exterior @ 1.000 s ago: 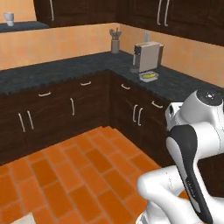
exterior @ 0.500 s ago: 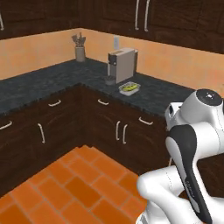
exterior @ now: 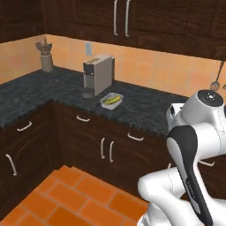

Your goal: Take the meat container that has the shrimp and place it on the second highest rack of the freezer. Then take the vegetable container that has the cucumber and garlic and place it on the highest rack of the freezer.

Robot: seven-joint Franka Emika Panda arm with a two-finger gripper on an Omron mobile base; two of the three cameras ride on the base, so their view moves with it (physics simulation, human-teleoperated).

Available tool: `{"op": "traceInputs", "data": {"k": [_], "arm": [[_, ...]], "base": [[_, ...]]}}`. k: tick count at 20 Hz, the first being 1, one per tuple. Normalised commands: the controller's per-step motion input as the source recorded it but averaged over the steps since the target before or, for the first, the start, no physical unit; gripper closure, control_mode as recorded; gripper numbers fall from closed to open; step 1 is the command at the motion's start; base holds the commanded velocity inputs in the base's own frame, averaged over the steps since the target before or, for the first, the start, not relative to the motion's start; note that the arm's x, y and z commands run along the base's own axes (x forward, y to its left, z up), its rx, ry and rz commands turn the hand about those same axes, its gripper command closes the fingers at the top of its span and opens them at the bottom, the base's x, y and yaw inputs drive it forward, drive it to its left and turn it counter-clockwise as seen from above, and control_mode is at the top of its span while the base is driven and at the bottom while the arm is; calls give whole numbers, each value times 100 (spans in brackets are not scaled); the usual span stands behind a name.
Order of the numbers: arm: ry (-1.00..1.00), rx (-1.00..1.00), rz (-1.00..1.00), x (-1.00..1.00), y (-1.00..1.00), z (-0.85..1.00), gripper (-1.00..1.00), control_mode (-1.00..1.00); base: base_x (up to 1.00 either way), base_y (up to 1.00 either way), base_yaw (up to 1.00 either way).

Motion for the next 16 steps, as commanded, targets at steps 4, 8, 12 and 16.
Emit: {"op": "traceInputs", "data": {"k": [4,8,12,16], "arm": [[0,0,0,0,0,0,-100,100],[0,0,0,0,0,0,-100,100],[0,0,0,0,0,0,-100,100],[0,0,0,0,0,0,-100,100]], "base": [[54,30,-37],[91,51,-25],[92,35,-22],[54,28,-30]]}}
